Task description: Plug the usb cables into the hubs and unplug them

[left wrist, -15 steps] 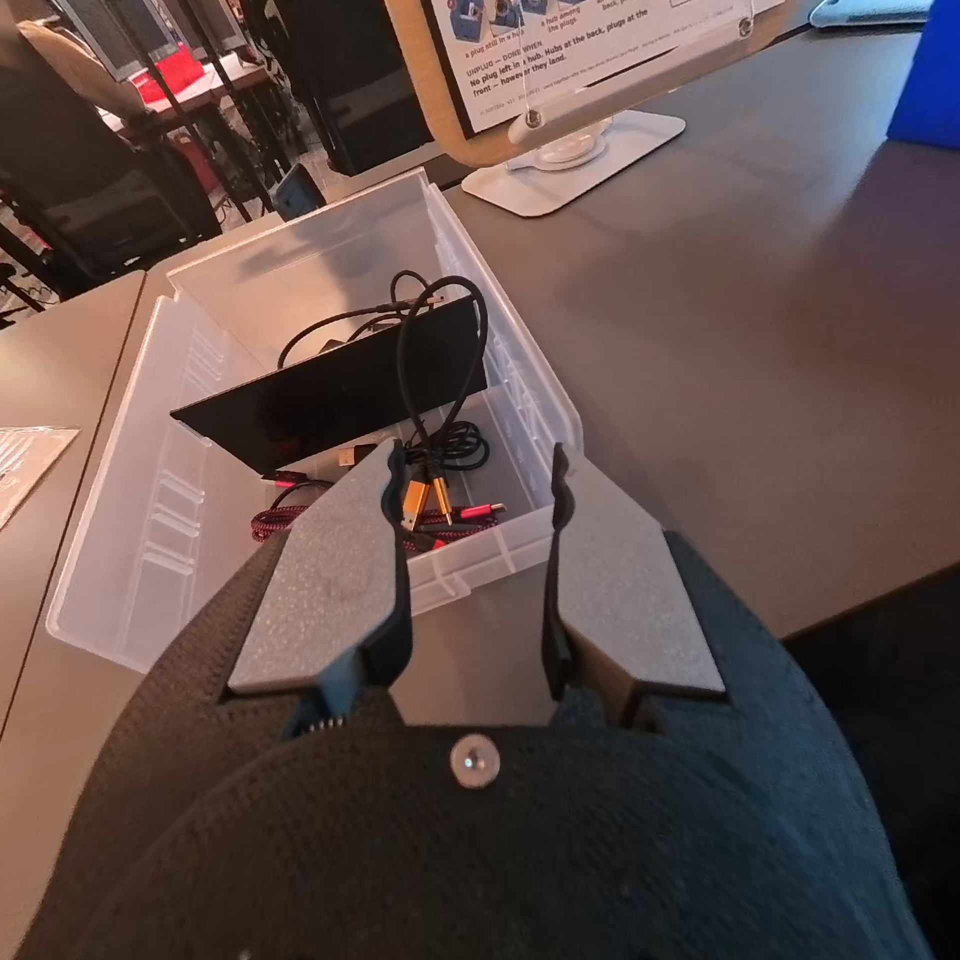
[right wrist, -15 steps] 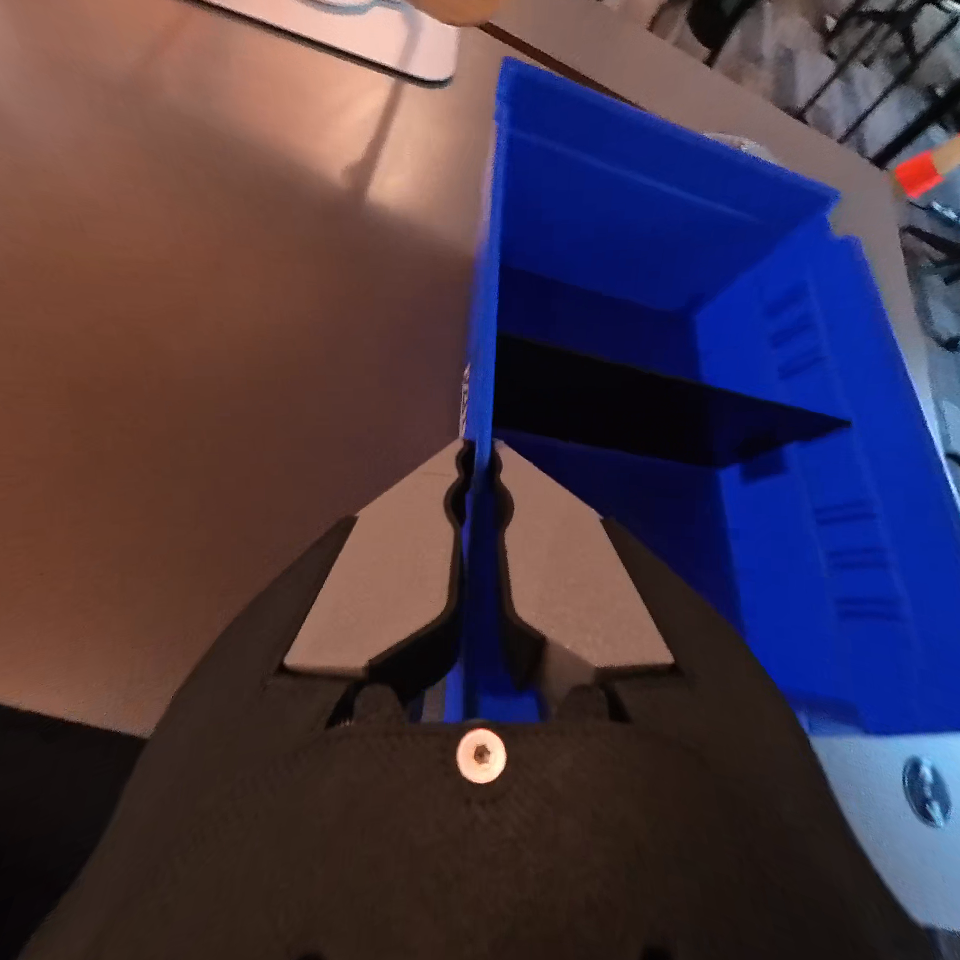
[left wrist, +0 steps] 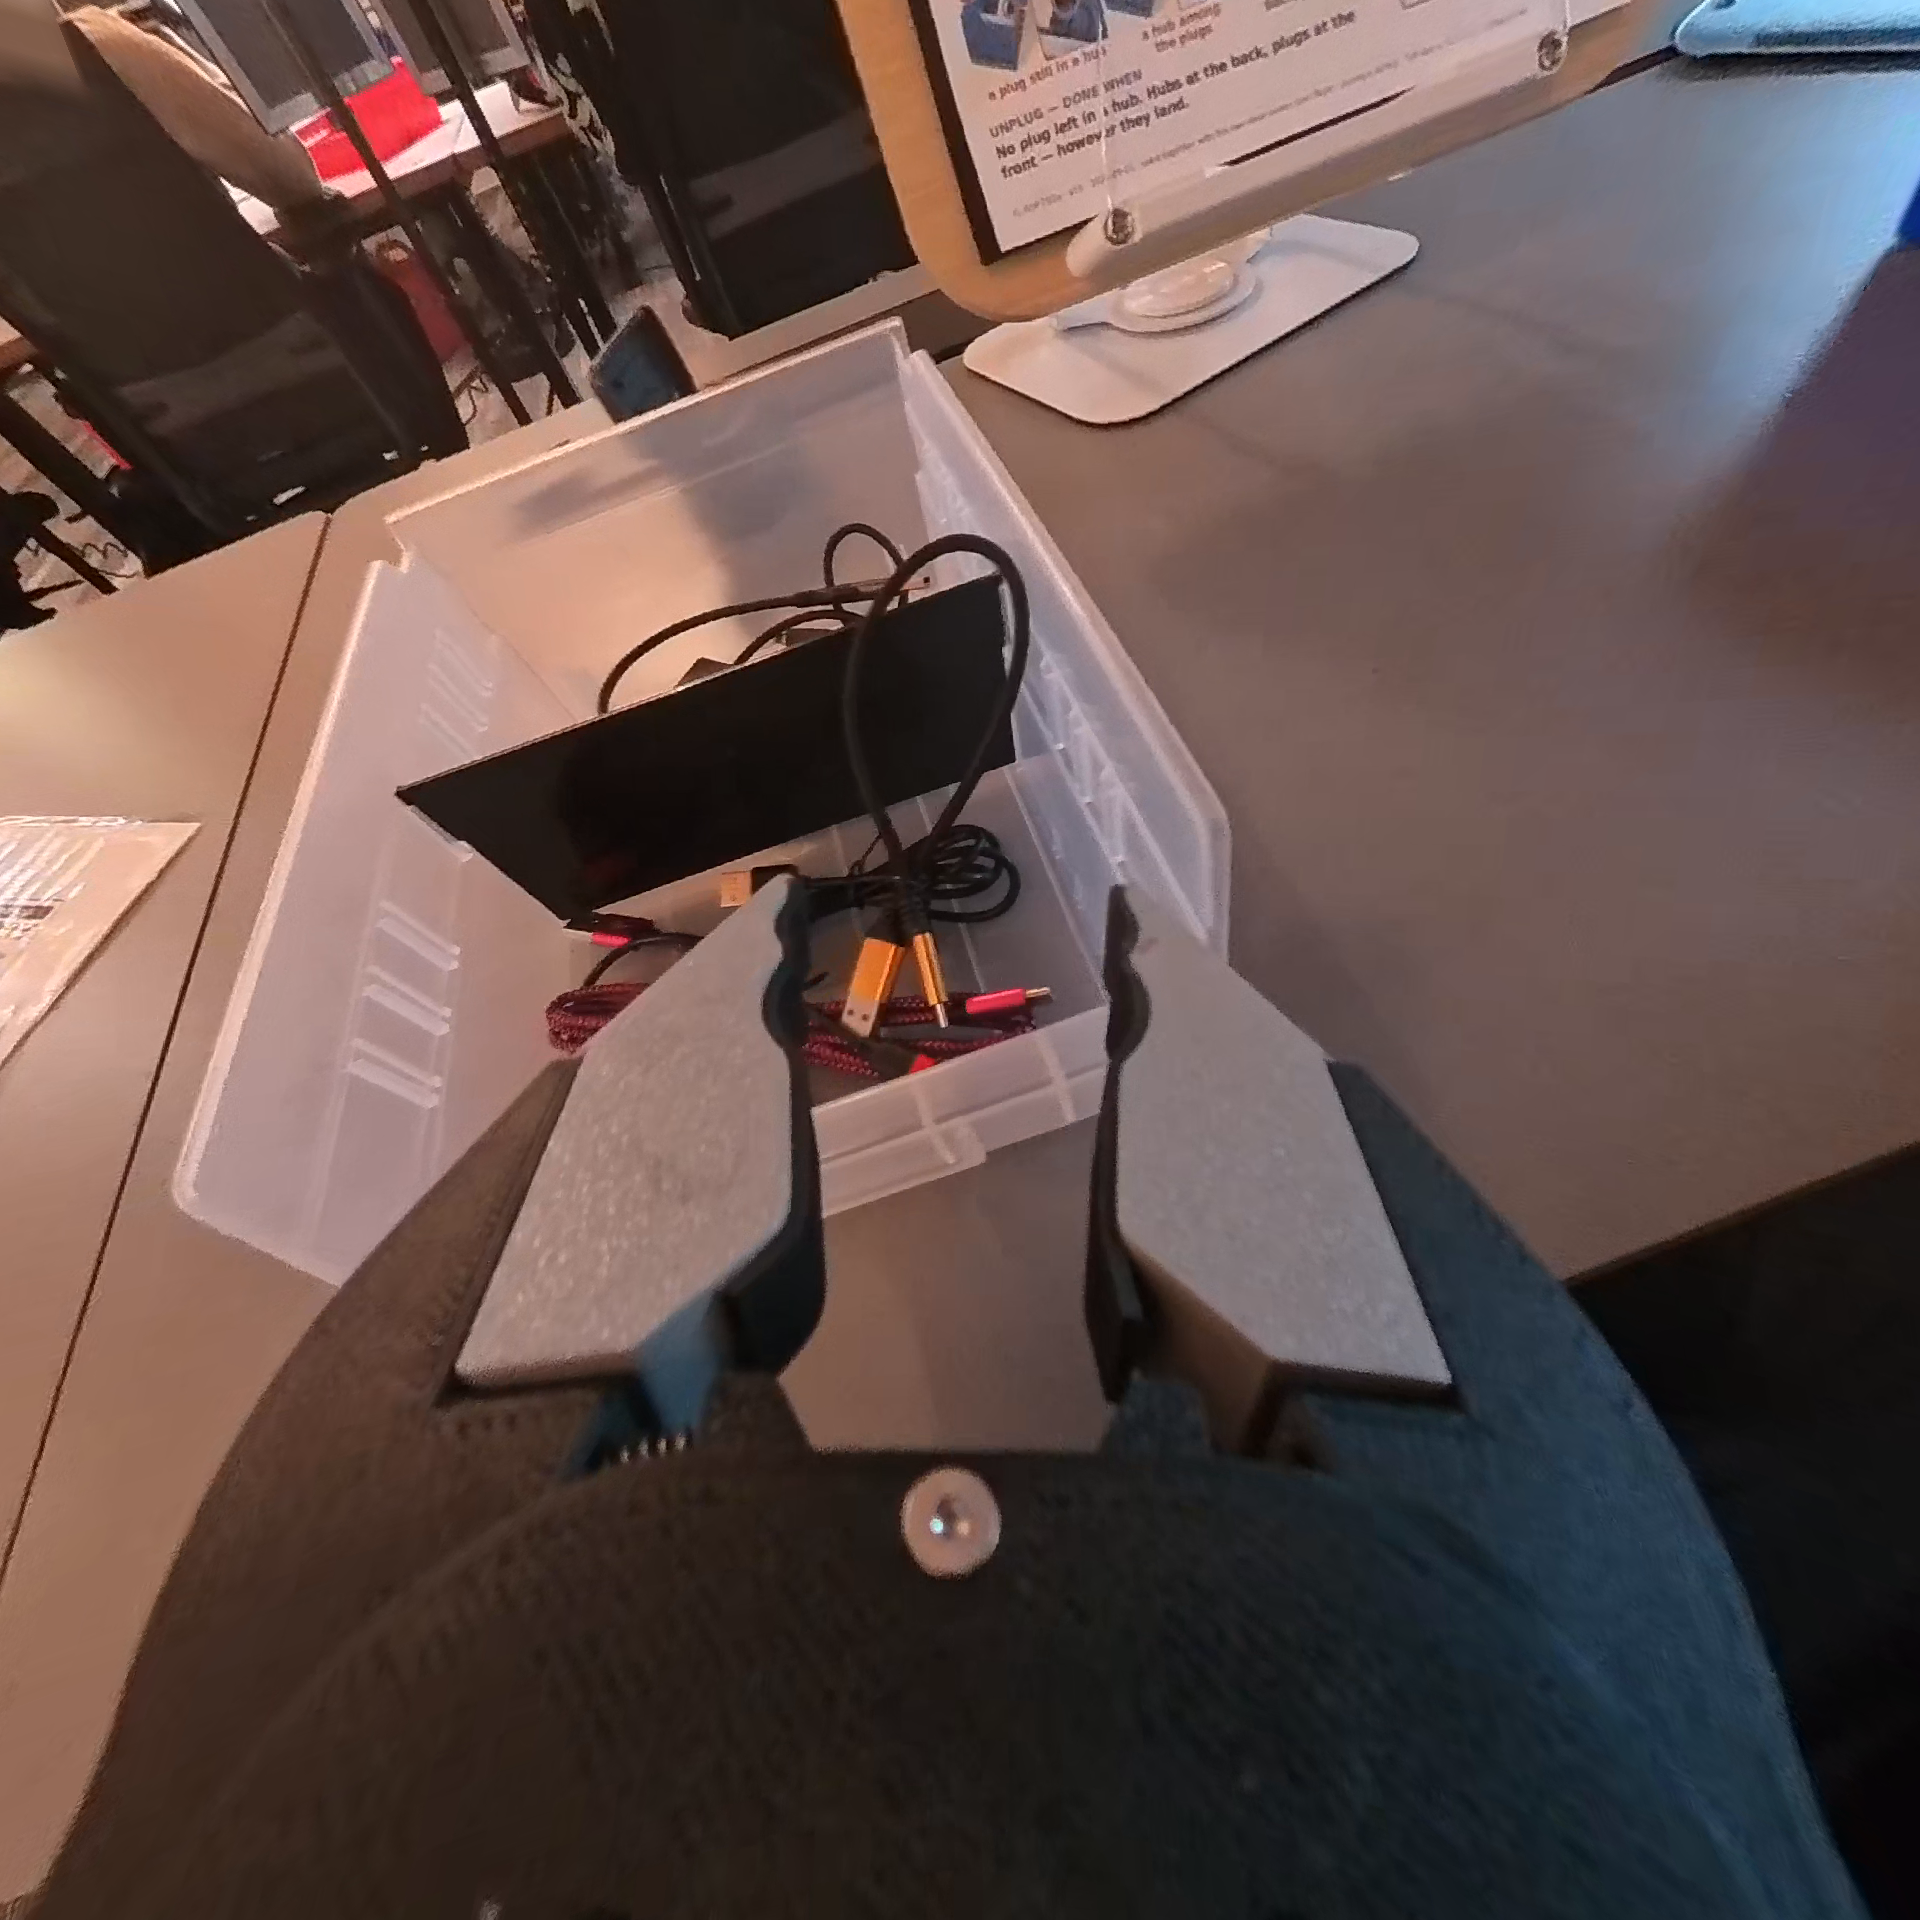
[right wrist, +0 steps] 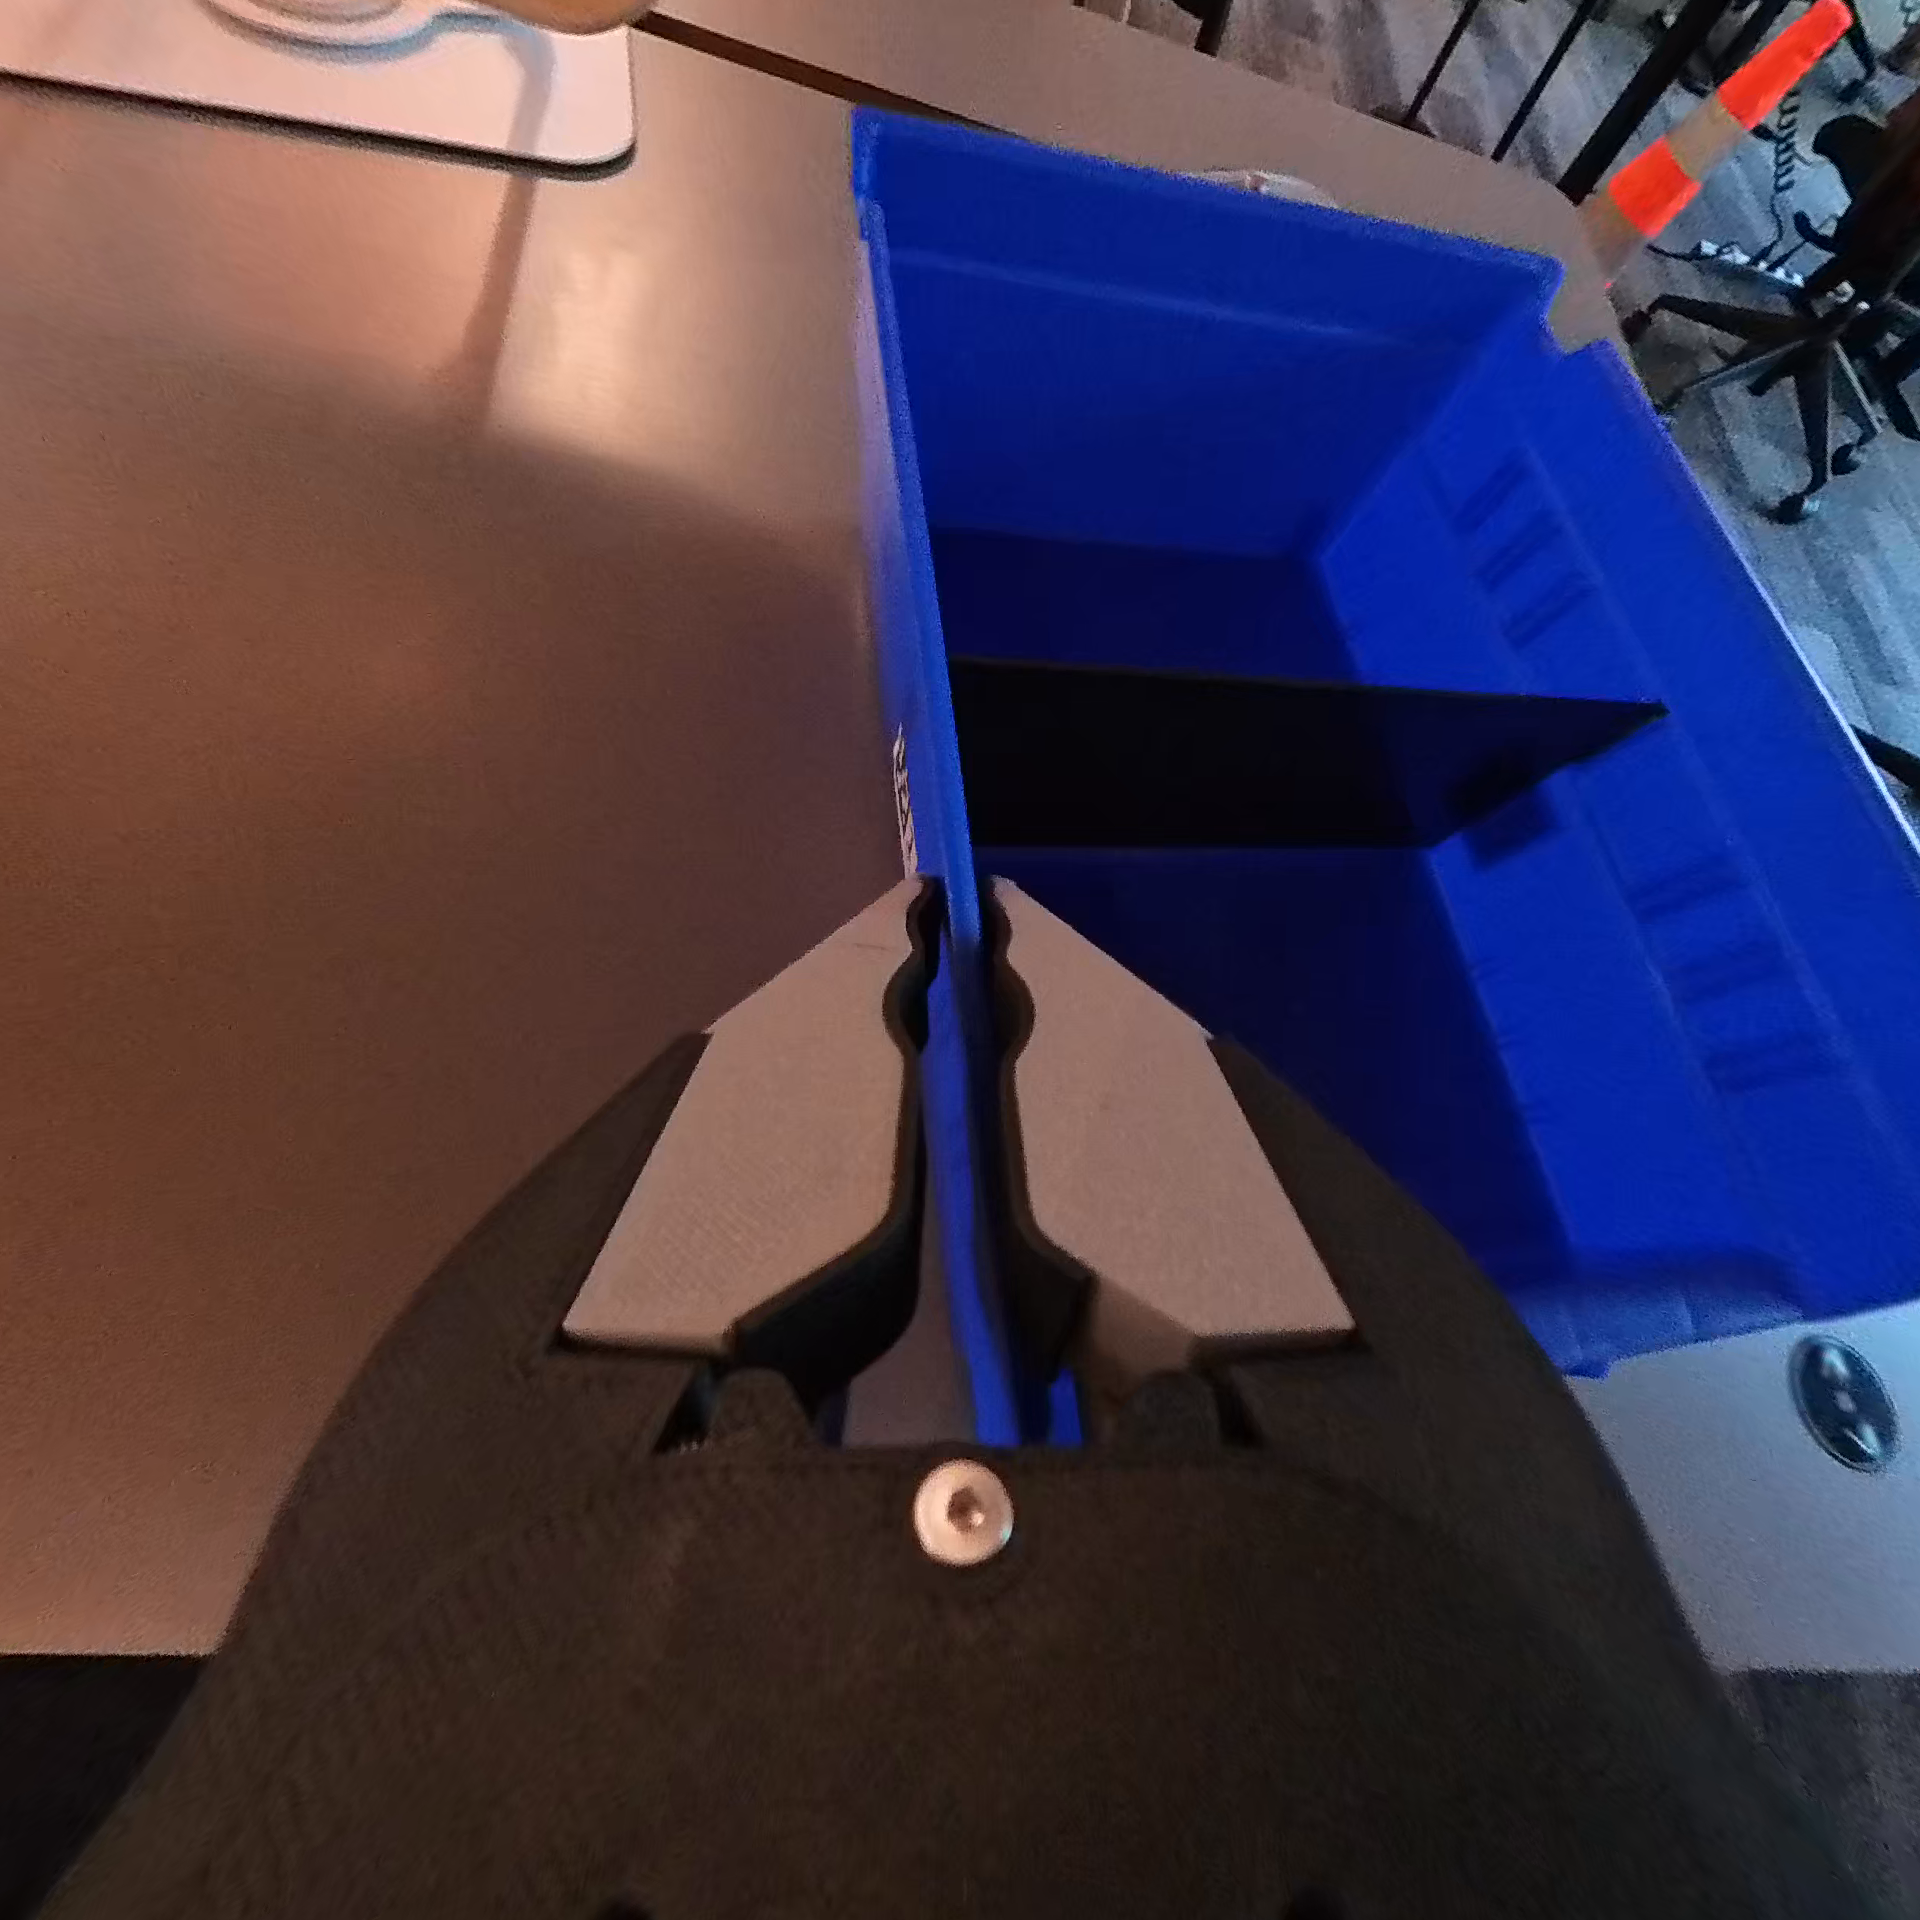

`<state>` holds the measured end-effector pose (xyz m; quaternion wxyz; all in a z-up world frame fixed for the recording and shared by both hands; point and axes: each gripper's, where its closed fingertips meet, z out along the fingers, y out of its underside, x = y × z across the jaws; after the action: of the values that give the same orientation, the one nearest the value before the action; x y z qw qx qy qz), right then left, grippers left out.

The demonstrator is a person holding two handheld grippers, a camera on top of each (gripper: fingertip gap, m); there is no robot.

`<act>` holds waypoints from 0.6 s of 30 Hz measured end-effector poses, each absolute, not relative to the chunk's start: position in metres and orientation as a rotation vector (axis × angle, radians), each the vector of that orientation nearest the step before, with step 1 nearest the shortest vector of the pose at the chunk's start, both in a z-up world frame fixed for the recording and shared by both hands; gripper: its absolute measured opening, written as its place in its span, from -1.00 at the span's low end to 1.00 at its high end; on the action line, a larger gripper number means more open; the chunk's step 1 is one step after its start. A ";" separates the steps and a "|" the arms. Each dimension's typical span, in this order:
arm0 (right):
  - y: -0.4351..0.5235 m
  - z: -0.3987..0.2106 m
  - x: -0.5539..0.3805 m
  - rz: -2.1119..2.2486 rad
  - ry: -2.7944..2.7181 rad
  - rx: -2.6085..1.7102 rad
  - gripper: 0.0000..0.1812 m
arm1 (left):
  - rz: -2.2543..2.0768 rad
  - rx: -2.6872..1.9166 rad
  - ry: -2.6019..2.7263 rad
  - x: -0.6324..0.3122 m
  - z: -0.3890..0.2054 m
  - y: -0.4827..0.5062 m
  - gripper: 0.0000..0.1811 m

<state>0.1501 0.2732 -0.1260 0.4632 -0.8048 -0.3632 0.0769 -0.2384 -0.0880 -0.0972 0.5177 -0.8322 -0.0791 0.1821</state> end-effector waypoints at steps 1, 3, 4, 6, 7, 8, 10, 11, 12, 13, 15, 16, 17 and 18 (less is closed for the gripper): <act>0.274 -0.126 0.154 0.174 -0.889 -1.985 -0.94 | 0.439 -1.998 -0.195 -0.240 -0.097 -0.089 -0.39; 0.273 -0.119 0.162 0.116 -0.890 -1.982 -0.81 | 0.442 -1.999 -0.210 -0.245 -0.098 -0.092 -0.38; 0.269 -0.109 0.163 0.112 -0.892 -1.961 -0.68 | 0.442 -2.000 -0.217 -0.247 -0.098 -0.094 -0.38; 0.255 -0.079 0.159 0.180 -0.873 -1.878 -0.61 | 0.447 -1.994 -0.237 -0.253 -0.098 -0.097 -0.38; 0.245 -0.063 0.156 0.231 -0.869 -1.830 -0.58 | 0.450 -1.996 -0.246 -0.256 -0.098 -0.099 -0.38; 0.234 -0.049 0.152 0.289 -0.876 -1.785 -0.60 | 0.452 -2.001 -0.253 -0.259 -0.099 -0.101 -0.38; 0.207 -0.028 0.139 0.453 -0.922 -1.712 -0.63 | 0.455 -2.012 -0.265 -0.263 -0.102 -0.104 -0.38; 0.194 -0.023 0.132 0.531 -0.952 -1.690 -0.61 | 0.457 -2.014 -0.272 -0.266 -0.103 -0.105 -0.38; 0.183 -0.022 0.123 0.592 -0.983 -1.673 -0.59 | 0.459 -2.017 -0.281 -0.268 -0.105 -0.106 -0.37; 0.173 -0.024 0.112 0.645 -1.022 -1.662 -0.59 | 0.459 -2.020 -0.290 -0.270 -0.106 -0.107 -0.37; 0.157 -0.034 0.087 0.746 -1.084 -1.651 -0.57 | 0.454 -2.027 -0.302 -0.273 -0.110 -0.107 -0.36; 0.151 -0.042 0.073 0.797 -1.111 -1.653 -0.58 | 0.454 -2.029 -0.307 -0.275 -0.111 -0.107 -0.36; 0.146 -0.051 0.058 0.846 -1.128 -1.655 -0.61 | 0.451 -2.031 -0.311 -0.275 -0.112 -0.107 -0.36; 0.142 -0.061 0.042 0.893 -1.143 -1.652 -0.62 | 0.439 -2.032 -0.315 -0.275 -0.113 -0.107 -0.36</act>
<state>0.0422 0.1424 -0.0612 0.4544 -0.6694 -0.4630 0.3619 -0.2750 -0.1065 -0.1128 0.4965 -0.8388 -0.1300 0.1814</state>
